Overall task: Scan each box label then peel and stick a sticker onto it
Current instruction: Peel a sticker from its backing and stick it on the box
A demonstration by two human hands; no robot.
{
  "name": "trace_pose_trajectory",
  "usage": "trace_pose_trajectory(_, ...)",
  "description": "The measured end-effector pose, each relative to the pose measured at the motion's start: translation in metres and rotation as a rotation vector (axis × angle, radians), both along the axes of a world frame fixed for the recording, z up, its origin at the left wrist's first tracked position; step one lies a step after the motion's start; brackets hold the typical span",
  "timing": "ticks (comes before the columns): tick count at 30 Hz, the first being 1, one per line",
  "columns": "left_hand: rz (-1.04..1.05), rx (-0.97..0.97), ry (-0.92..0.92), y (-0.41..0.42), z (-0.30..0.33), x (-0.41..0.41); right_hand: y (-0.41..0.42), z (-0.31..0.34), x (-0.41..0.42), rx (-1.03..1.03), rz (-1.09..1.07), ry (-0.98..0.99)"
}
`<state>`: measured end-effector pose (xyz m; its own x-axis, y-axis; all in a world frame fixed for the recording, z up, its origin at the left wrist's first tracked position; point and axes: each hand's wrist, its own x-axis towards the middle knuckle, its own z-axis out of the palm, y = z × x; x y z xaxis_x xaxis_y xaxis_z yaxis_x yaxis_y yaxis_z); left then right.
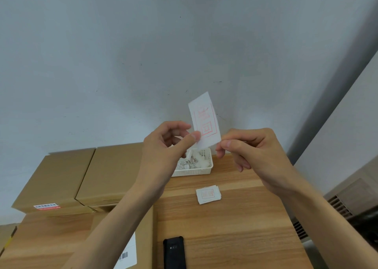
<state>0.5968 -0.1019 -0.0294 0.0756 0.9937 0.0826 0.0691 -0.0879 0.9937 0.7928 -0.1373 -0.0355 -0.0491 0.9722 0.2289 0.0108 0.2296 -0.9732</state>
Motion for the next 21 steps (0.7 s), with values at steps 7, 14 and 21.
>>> trace_pose_trajectory(7, -0.125, 0.408, 0.304, -0.014, 0.003, 0.0, 0.0, -0.001, -0.002, 0.012, -0.006, -0.024)
trace_pose_trajectory(14, -0.142, 0.392, 0.312, -0.016, 0.004, -0.001, -0.002, -0.002, -0.005, 0.06, -0.007, -0.155)
trace_pose_trajectory(21, -0.121, 0.347, 0.335, -0.018, 0.005, -0.003, -0.003, -0.005, -0.007, 0.092, 0.026, -0.202)
